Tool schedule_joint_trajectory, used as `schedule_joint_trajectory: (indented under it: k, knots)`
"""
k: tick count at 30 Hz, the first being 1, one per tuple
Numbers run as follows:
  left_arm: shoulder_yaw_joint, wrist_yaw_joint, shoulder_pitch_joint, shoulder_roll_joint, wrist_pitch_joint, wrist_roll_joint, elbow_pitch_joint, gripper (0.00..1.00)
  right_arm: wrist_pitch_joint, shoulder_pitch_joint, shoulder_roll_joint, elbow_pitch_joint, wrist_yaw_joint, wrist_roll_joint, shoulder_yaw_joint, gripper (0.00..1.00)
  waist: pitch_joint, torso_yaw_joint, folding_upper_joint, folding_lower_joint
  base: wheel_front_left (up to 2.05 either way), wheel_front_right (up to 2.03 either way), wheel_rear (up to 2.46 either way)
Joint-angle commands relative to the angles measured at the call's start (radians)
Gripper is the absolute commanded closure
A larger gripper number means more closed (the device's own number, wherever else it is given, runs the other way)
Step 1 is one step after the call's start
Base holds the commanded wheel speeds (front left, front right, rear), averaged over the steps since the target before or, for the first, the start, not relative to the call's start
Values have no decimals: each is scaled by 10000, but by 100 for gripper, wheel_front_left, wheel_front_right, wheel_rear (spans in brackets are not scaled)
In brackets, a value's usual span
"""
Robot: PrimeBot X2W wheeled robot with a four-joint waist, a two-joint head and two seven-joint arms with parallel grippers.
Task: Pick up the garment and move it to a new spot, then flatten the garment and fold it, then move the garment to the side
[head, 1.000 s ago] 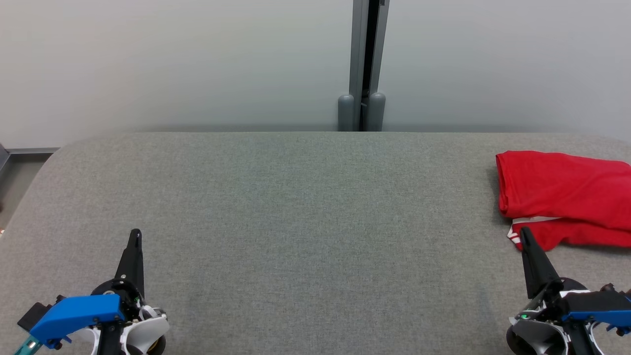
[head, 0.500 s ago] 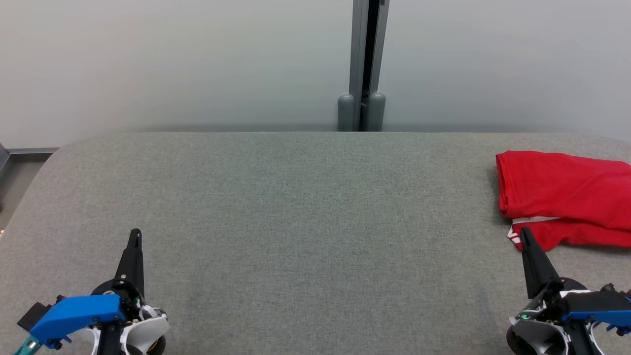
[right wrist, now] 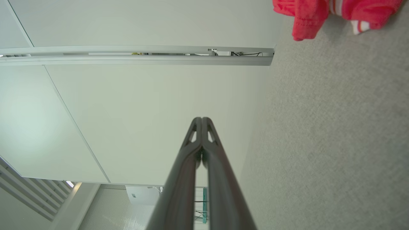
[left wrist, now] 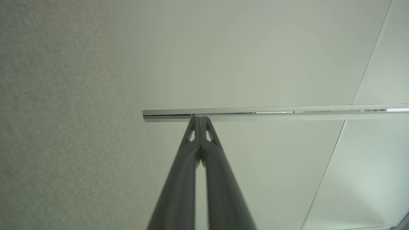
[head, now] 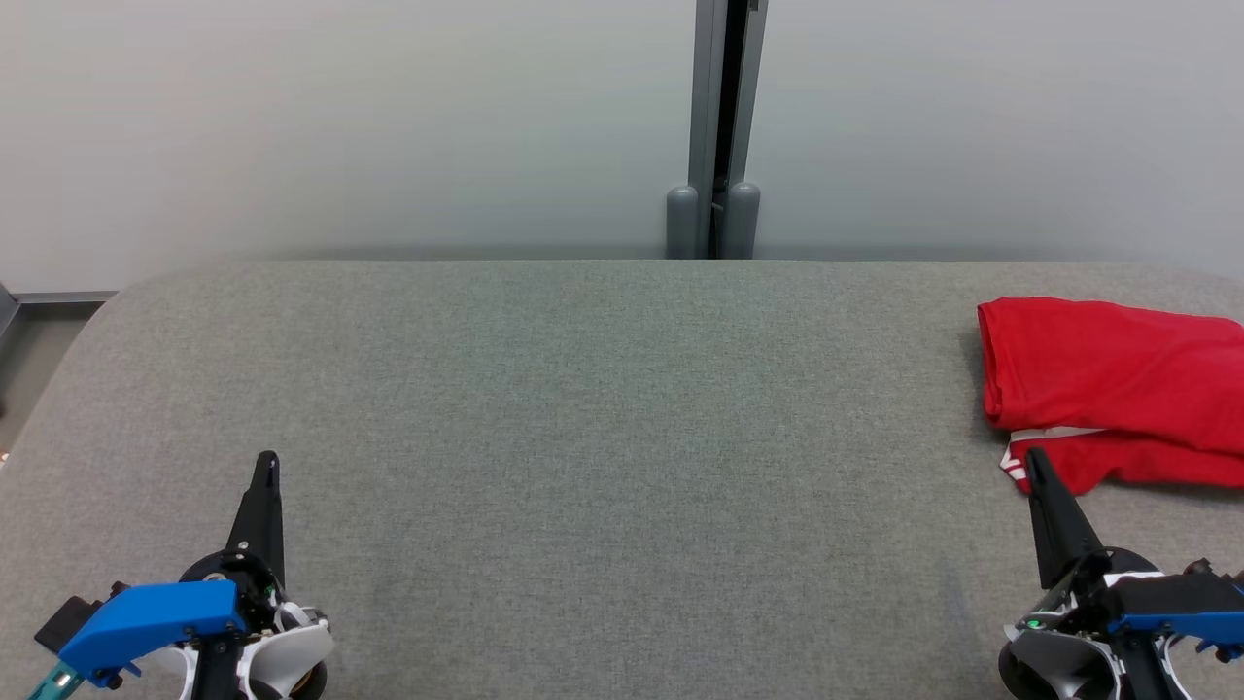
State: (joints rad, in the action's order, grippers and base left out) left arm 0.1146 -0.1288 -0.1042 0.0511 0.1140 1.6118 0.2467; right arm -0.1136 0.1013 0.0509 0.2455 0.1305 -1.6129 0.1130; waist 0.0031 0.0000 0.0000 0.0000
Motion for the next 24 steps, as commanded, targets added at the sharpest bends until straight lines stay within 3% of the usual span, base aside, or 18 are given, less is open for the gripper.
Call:
schedule_joint_trajectory:
  k: [1,24]
  knots:
    - [15,-48,-94,-20,37,22,-43,100,-35,123,8,-33,4,-5,31,100,0,0,0,0,0,0,0]
    - [14,-49,-93,-20,36,23,-43,100,-36,123,3,-33,4,2,35,100,0,0,0,0,0,0,0]
